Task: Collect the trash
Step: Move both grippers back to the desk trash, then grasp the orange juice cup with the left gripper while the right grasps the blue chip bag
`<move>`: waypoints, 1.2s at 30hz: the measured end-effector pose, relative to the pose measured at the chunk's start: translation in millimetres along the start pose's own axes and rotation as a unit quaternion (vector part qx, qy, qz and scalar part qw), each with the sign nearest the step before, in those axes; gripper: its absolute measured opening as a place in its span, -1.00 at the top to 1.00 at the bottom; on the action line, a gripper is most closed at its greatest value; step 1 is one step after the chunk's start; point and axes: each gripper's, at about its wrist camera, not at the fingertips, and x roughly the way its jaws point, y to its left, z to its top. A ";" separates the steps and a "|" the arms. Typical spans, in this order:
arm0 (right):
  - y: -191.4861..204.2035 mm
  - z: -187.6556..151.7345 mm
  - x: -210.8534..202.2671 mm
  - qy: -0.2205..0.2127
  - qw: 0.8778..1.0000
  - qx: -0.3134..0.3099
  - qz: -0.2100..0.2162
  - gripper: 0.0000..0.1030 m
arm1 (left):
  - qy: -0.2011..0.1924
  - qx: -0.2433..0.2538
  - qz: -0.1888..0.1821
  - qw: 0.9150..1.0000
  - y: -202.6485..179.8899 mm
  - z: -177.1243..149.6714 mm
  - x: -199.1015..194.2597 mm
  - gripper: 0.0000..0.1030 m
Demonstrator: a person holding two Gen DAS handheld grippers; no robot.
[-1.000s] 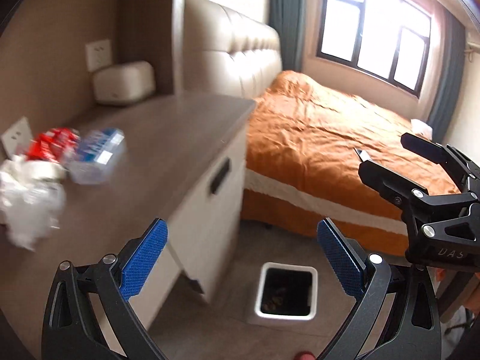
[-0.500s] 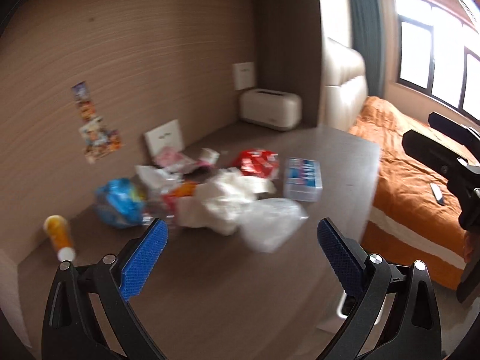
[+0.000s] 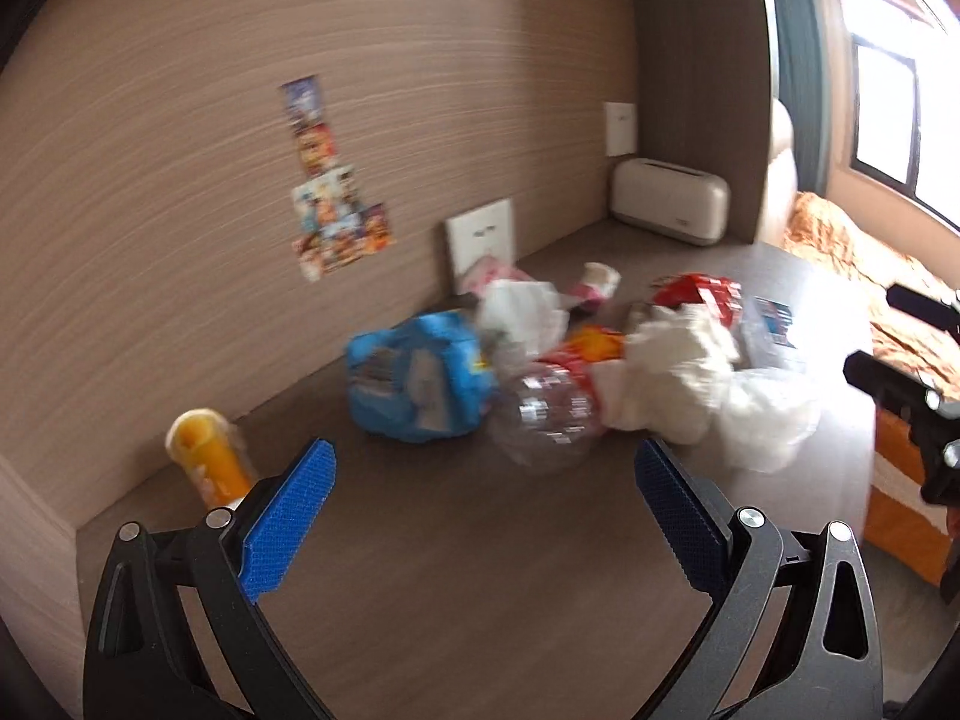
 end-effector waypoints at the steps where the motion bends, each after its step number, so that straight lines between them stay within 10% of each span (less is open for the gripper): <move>1: 3.7 -2.6 6.3 0.008 1.000 -0.002 -0.003 -0.92 | 0.001 -0.005 0.010 1.000 8.1 -1.6 2.0 -0.91; 28: 174.0 58.2 136.9 -0.005 0.990 -0.092 0.107 -0.91 | 0.053 -0.105 0.044 0.992 147.3 -24.1 80.5 -0.91; 33: 186.3 56.0 158.3 0.021 0.990 -0.098 0.103 -0.05 | 0.082 -0.120 0.036 0.989 156.4 -22.1 105.7 -0.89; 36: 187.9 53.3 168.1 0.040 0.989 -0.091 0.110 0.15 | 0.122 -0.134 0.018 0.983 161.6 -25.4 123.1 -0.32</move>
